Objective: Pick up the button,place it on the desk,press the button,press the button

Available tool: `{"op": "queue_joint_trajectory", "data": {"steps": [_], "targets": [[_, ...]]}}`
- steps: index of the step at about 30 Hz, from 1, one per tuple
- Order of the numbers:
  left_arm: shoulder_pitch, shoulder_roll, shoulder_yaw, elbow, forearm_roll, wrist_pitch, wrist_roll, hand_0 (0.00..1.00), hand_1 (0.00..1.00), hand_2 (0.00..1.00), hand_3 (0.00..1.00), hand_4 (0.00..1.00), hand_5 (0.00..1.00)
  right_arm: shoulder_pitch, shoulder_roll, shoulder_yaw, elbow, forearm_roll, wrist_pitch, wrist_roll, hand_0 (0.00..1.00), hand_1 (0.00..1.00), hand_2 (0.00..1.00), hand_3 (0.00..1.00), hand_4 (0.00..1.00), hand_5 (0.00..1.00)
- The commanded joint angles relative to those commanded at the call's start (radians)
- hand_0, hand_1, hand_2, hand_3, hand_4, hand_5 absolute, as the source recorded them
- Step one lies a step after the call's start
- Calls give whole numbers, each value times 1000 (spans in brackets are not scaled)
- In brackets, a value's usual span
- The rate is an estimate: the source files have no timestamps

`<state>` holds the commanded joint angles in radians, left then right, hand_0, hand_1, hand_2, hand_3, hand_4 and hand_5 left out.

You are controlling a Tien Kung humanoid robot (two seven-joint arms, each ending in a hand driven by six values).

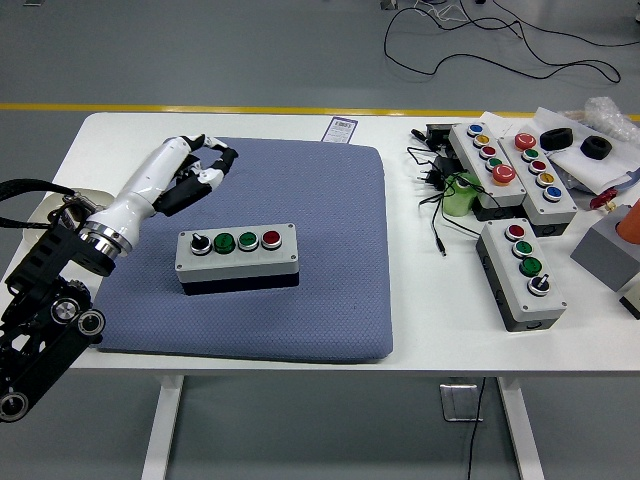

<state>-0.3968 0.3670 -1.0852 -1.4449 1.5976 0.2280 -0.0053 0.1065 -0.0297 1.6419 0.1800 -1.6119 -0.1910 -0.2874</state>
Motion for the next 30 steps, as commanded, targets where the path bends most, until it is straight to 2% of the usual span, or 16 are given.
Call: {"op": "queue_joint_trajectory", "data": {"steps": [5, 6, 12, 13, 18, 19, 22, 30], "targets": [[38, -3, -78, 14, -149, 21, -45, 224, 422, 471, 847, 655, 998, 0, 0, -1, 0, 0, 0, -1, 658, 652, 694, 602, 447, 324], [47, -4, -98, 20, -183, 21, -51, 584, 717, 783, 893, 648, 998, 0, 0, 0, 0, 0, 0, -2, 658, 652, 694, 602, 448, 324], [88, -20, -206, 65, -379, 11, -81, 584, 717, 783, 893, 648, 998, -3, -1, -1, 0, -2, 0, -4, 658, 652, 694, 602, 448, 324], [96, -25, -231, 78, -413, 7, -81, 792, 857, 911, 937, 651, 998, -3, -1, 0, 0, -4, 0, -4, 658, 652, 694, 602, 447, 325], [121, -40, -303, 106, -479, -37, -84, 792, 857, 911, 937, 651, 998, -7, 1, -1, 0, -6, -1, -7, 658, 652, 694, 602, 447, 325], [122, -42, -307, 109, -490, -42, -84, 834, 881, 932, 939, 653, 998, -7, 1, -2, 0, -6, -1, -7, 658, 652, 694, 602, 447, 325], [124, -44, -317, 125, -548, -59, -79, 834, 881, 932, 939, 653, 998, -8, 1, 0, 0, -10, -1, -8, 658, 652, 694, 602, 447, 325], [130, -48, -328, 142, -557, -86, -69, 840, 888, 940, 941, 653, 998, -15, 2, -3, 0, -20, -1, -8, 658, 652, 694, 602, 447, 325]]}}
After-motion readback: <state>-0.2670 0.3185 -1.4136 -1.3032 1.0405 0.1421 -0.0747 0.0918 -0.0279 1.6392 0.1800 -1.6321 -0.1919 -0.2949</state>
